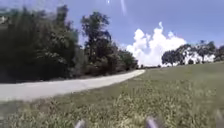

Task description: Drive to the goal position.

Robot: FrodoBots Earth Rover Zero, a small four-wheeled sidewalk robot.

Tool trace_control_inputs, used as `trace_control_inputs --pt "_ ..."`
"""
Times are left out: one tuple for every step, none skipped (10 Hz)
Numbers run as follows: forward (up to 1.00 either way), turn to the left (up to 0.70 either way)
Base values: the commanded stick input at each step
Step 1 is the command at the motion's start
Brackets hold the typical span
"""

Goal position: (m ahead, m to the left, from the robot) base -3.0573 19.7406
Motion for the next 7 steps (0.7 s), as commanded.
trace_control_inputs --pt "0.7 0.35" --pt "0.7 0.35" --pt "0.7 0.35" --pt "0.7 0.35" --pt "0.7 0.35" --pt "0.7 0.35" --pt "0.7 0.35"
